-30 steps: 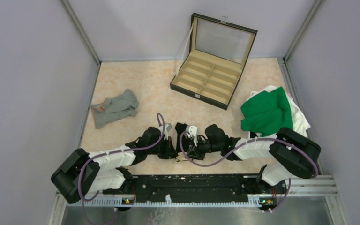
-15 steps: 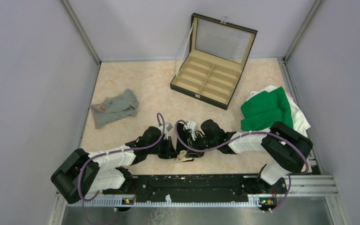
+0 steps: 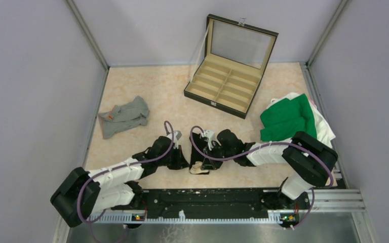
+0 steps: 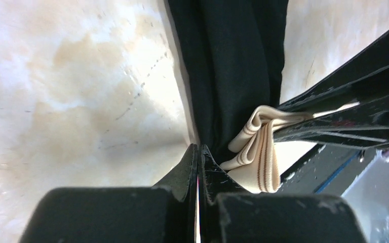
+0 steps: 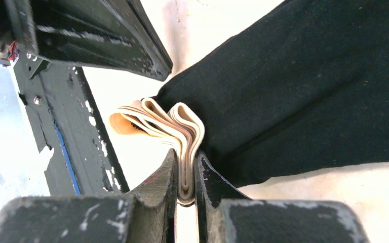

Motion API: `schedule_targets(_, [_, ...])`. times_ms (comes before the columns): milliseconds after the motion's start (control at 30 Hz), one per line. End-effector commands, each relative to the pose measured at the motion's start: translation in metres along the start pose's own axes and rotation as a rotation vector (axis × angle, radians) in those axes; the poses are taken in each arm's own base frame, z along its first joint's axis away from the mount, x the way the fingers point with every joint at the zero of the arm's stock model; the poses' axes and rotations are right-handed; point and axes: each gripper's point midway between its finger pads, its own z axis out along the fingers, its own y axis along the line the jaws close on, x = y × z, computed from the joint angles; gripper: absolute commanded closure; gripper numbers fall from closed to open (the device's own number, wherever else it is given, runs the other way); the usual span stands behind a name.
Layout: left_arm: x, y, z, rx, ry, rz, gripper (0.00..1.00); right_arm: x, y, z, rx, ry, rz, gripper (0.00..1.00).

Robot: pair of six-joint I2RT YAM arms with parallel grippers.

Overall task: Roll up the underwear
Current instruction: Roll the underwear to the center of the board.

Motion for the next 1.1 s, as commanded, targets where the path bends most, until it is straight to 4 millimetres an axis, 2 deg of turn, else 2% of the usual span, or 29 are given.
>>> schedule_targets(0, [-0.051, -0.016, -0.018, -0.034, -0.182, 0.010, 1.00, 0.044, -0.028, -0.007, 0.141, 0.127, 0.094, 1.00])
schedule_targets(133, [-0.073, -0.039, -0.038, 0.042, -0.278, 0.061, 0.99, 0.047, -0.033, -0.009, 0.189, 0.135, 0.148, 1.00])
schedule_targets(233, [-0.072, -0.064, -0.051, 0.186, -0.311, 0.152, 1.00, 0.048, -0.037, -0.011, 0.227, 0.141, 0.189, 1.00])
schedule_targets(300, [-0.065, -0.070, -0.056, 0.243, -0.309, 0.190, 1.00, 0.049, -0.039, -0.012, 0.250, 0.143, 0.217, 1.00])
schedule_targets(533, [-0.039, -0.076, -0.054, 0.349, -0.251, 0.277, 1.00, 0.049, -0.042, -0.009, 0.284, 0.158, 0.282, 1.00])
schedule_targets(700, [-0.027, -0.084, -0.049, 0.350, -0.224, 0.330, 1.00, 0.048, -0.042, -0.005, 0.282, 0.169, 0.304, 1.00])
schedule_targets(900, [-0.012, -0.085, -0.040, 0.348, -0.190, 0.346, 1.00, 0.050, -0.042, -0.004, 0.286, 0.178, 0.317, 1.00])
schedule_targets(1067, [-0.008, -0.074, -0.027, 0.285, -0.169, 0.331, 1.00, 0.052, -0.044, -0.005, 0.296, 0.179, 0.322, 1.00])
